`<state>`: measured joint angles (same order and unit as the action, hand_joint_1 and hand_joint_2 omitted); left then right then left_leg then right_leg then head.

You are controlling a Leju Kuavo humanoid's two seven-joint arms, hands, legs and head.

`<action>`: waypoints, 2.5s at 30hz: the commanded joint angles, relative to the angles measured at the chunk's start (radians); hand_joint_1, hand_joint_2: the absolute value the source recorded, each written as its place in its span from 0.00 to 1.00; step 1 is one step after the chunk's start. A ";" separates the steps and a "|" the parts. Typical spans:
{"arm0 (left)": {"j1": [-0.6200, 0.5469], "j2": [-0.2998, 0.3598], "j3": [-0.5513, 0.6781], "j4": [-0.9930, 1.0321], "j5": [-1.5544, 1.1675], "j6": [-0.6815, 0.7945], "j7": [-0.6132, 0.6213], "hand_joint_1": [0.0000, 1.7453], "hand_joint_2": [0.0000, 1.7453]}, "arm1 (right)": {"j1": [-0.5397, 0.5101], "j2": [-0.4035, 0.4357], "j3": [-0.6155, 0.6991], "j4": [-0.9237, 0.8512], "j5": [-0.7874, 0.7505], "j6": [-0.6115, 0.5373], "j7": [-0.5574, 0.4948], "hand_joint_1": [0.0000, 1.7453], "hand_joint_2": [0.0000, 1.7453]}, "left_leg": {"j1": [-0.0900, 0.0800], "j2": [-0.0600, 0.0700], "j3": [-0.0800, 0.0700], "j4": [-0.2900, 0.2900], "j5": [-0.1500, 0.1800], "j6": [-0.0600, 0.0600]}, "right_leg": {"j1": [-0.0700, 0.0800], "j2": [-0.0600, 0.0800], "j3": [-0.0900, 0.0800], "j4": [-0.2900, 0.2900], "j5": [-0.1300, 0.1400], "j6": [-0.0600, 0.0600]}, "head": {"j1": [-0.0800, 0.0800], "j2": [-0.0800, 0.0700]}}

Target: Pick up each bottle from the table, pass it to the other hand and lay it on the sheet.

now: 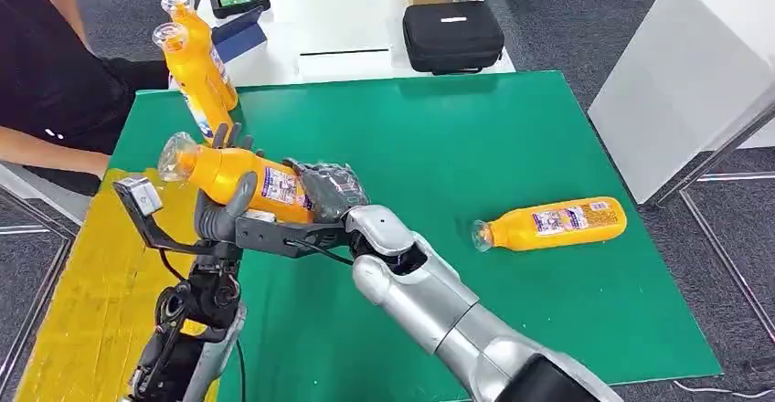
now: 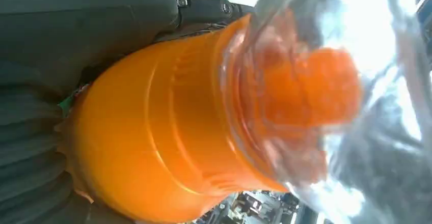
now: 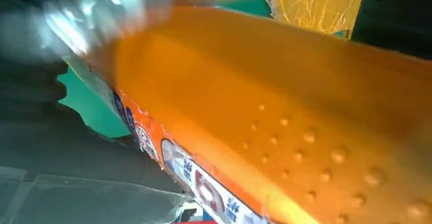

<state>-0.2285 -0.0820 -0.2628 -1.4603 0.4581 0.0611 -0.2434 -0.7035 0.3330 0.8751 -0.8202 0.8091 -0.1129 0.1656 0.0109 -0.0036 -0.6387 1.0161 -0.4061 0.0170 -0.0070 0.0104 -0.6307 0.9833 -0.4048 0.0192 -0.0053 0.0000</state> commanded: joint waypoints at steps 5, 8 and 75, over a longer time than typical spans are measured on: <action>-0.111 -0.009 -0.134 0.090 -0.037 0.020 0.009 1.00 1.00 | -0.020 0.016 0.206 0.028 -0.022 0.038 0.000 1.00 1.00 | 0.001 -0.004 0.004 0.000 -0.001 -0.001 | 0.001 -0.005 0.006 0.000 -0.003 -0.001 | 0.000 0.000; -0.111 -0.009 -0.134 0.090 -0.035 0.022 0.004 1.00 1.00 | -0.022 0.016 0.204 0.031 -0.030 0.040 0.002 1.00 1.00 | 0.001 -0.004 0.003 0.000 -0.001 0.000 | 0.001 -0.005 0.004 0.000 -0.002 -0.001 | 0.000 0.000; -0.054 0.118 -0.010 0.453 -1.679 0.595 0.146 1.00 1.00 | 0.337 -0.365 -0.434 -0.511 -0.011 -0.137 -0.176 0.00 0.00 | -0.001 -0.009 0.008 -0.003 0.000 0.000 | 0.000 -0.011 0.011 -0.003 -0.003 0.000 | 0.000 0.000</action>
<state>-0.1853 0.0198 -0.1305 -1.3534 -1.0562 0.6889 -0.2043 -0.4367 0.0499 0.5123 -1.2646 0.8194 -0.2560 0.0095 0.0107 -0.0047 -0.6392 1.0163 -0.4060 0.0172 -0.0072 0.0082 -0.6303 0.9828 -0.4047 0.0194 -0.0057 0.0000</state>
